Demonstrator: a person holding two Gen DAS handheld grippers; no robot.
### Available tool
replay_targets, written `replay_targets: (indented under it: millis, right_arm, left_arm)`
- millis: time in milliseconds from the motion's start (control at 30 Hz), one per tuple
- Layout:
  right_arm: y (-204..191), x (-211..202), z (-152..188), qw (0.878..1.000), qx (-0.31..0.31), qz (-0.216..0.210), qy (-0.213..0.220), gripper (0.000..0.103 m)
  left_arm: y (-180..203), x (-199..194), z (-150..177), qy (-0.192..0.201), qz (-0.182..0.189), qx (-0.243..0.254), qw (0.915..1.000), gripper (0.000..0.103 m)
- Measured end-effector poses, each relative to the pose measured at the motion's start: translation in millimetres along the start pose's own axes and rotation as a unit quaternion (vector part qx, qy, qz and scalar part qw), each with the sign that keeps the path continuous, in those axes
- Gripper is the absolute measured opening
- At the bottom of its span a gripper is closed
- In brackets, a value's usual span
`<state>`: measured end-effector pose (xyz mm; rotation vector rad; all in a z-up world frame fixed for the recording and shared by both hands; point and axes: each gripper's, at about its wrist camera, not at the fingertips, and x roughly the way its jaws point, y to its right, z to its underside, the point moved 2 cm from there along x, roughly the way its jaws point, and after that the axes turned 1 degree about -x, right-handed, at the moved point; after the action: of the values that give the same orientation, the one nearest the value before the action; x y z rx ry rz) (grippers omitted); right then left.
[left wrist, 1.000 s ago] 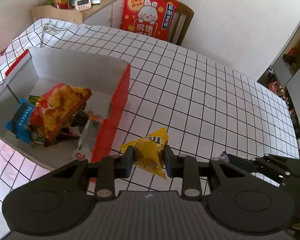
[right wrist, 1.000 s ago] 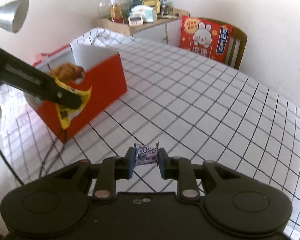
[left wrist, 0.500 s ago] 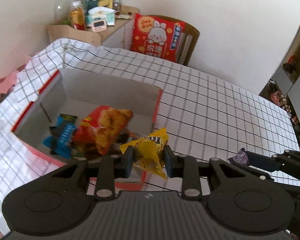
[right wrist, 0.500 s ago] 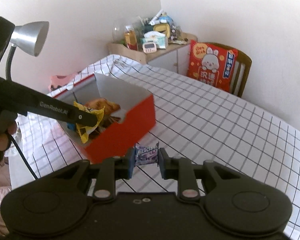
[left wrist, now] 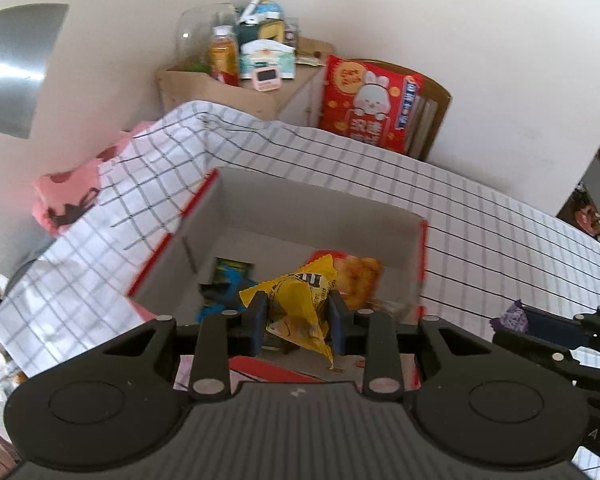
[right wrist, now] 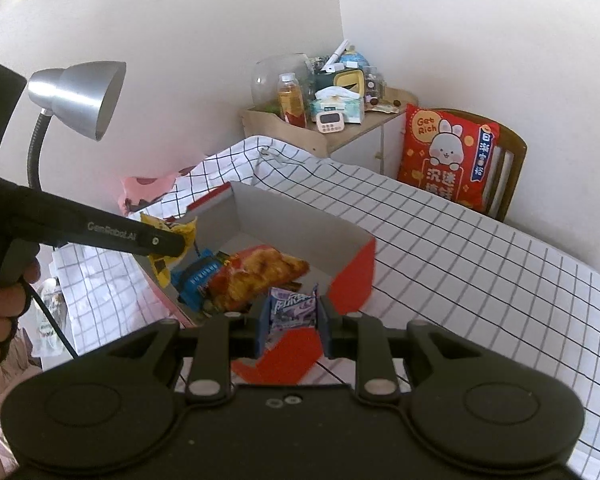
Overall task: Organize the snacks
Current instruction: 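Carry the yellow and purple candies over the box with both tools, then lower into the box and open both tools to release both candies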
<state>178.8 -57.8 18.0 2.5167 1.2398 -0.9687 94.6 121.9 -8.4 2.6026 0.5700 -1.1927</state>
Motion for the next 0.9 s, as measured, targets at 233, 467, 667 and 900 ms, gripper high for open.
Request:
replay_targets:
  millis: [233, 467, 667, 900]
  right_arm:
    - [-11.5, 30.5, -10.3, 1.000, 0.018, 0.013, -0.008, 0.024]
    - [-8.0, 65.4, -15.8, 0.998, 0.047, 0.031, -0.023, 0.024]
    - [-14.0, 89.9, -21.9, 0.998, 0.040, 0.042, -0.037, 0.025]
    - [-20.9, 113.6, -11.7, 0.995, 0.021, 0.056, -0.078, 0.025]
  left_arm:
    - [-36.2, 19.6, -10.3, 0.003, -0.028, 0.002, 0.9996, 0.030]
    - [-60.2, 55.2, -21.8, -0.014, -0.043, 0.004, 0.9990, 0.031]
    - [-66.0, 92.2, -28.6, -0.040, -0.044, 0.008, 0.9982, 0.031]
    - [-66.0, 127.6, -20.9, -0.090, -0.034, 0.000, 0.9954, 0.031]
